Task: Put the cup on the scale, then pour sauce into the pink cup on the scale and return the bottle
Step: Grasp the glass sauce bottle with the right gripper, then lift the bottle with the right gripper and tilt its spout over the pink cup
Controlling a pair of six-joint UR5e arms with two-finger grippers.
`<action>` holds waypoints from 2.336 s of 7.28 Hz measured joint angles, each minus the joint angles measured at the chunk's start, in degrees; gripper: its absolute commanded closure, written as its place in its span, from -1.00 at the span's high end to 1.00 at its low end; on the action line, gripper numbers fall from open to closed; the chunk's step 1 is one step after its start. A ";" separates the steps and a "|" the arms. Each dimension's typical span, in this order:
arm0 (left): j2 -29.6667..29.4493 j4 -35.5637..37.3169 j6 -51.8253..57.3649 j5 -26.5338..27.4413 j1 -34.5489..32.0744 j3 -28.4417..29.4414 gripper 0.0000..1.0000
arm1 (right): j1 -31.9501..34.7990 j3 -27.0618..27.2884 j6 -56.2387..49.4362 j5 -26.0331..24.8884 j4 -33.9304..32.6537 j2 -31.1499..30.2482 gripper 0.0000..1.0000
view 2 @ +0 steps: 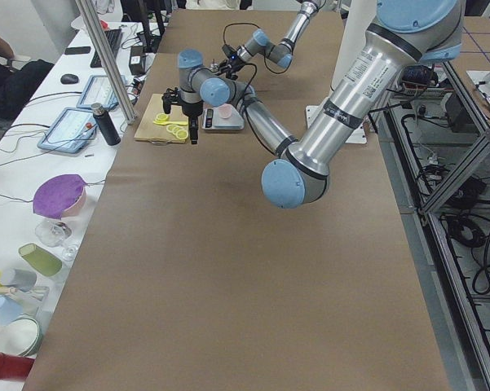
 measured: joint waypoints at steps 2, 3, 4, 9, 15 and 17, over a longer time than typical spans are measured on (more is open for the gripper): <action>0.00 0.00 -0.02 0.00 0.00 0.00 0.97 | 0.33 -0.07 0.41 0.04 -0.09 0.78 -0.53; 0.00 0.00 -0.05 0.00 0.00 0.00 0.97 | 0.49 -0.09 0.39 0.07 -0.20 1.04 -0.56; 0.00 0.00 -0.12 0.00 0.00 0.00 0.97 | 0.64 -0.09 0.14 0.07 -0.26 1.12 -1.00; 0.24 -0.12 0.00 0.00 -0.05 -0.29 0.97 | 6.02 6.57 -6.11 3.93 -11.14 2.20 -1.00; 6.43 -1.99 12.63 -0.58 -6.09 -0.44 0.97 | -7.21 12.51 -19.53 -22.81 -40.36 9.74 -1.00; 8.00 -2.93 13.88 -0.63 -6.68 -0.43 0.97 | -8.20 11.65 -23.47 -27.73 -46.06 11.97 -1.00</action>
